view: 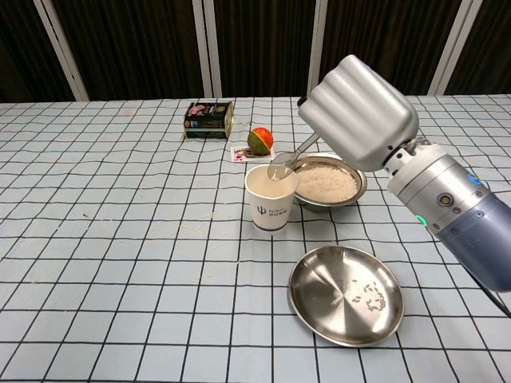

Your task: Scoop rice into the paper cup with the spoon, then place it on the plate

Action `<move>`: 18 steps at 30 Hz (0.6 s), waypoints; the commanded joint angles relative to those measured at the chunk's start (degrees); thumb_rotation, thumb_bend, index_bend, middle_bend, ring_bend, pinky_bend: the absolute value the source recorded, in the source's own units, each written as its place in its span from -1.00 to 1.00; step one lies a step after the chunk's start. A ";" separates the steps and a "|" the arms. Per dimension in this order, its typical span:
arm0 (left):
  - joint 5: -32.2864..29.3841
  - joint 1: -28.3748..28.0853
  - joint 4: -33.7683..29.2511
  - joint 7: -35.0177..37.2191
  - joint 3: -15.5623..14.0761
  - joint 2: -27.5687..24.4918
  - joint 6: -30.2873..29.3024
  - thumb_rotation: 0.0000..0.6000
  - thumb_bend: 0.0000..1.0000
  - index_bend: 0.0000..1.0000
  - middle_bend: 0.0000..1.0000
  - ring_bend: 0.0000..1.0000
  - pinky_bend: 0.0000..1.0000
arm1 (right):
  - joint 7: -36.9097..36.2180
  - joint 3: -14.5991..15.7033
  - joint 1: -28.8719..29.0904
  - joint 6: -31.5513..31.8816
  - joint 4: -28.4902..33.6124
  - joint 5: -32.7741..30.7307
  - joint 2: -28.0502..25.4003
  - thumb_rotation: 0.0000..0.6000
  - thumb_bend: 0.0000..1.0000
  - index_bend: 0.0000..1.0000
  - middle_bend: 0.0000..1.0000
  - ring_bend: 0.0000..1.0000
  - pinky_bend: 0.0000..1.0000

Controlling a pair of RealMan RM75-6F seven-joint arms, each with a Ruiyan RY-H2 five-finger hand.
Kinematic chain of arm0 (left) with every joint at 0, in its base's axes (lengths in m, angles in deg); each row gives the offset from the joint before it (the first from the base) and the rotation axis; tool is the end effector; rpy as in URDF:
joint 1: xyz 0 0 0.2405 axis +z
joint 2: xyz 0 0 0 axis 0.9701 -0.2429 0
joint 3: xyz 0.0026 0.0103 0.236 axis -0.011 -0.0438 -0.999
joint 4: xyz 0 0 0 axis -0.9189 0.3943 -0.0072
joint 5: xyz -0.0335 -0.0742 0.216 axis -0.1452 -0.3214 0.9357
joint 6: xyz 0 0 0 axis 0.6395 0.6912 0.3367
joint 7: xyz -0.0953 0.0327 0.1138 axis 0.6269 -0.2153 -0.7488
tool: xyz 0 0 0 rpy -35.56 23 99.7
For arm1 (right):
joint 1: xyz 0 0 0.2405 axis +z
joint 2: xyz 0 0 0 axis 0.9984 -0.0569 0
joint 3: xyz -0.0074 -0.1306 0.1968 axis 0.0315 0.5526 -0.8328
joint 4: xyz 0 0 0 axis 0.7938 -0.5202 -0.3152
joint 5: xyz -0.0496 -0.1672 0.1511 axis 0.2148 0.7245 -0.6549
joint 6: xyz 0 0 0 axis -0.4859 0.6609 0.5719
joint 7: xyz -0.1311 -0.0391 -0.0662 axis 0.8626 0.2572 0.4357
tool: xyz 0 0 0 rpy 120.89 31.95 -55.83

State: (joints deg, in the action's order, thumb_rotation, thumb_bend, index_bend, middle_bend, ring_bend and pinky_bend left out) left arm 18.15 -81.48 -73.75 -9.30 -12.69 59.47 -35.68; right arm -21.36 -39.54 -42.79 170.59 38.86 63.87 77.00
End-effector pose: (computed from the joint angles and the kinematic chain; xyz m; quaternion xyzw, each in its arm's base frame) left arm -0.3032 0.1633 0.1304 -0.6021 -0.4935 -0.3852 0.4955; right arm -0.0879 -0.3178 -0.0657 0.6837 0.1671 0.3110 0.6386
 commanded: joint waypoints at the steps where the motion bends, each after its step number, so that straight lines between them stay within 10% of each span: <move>1: 0.08 0.04 0.02 0.09 -0.01 -0.01 -0.11 1.00 -1.00 -1.00 -1.00 -1.00 -1.00 | 1.47 -0.22 -0.04 -0.78 0.50 0.93 -0.02 1.00 0.21 0.32 0.93 1.00 1.00; 18: 0.06 -0.04 0.02 0.03 -0.05 -0.04 0.10 1.00 -1.00 -1.00 -1.00 -1.00 -1.00 | 1.53 -0.64 -0.99 -1.41 -1.78 4.59 0.45 1.00 0.21 0.33 0.93 1.00 1.00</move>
State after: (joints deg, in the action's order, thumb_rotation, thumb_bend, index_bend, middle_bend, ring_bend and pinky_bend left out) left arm 18.22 -81.51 -73.73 -9.27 -12.74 59.42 -35.58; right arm -20.46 -40.86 -43.62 169.72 37.09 67.96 77.80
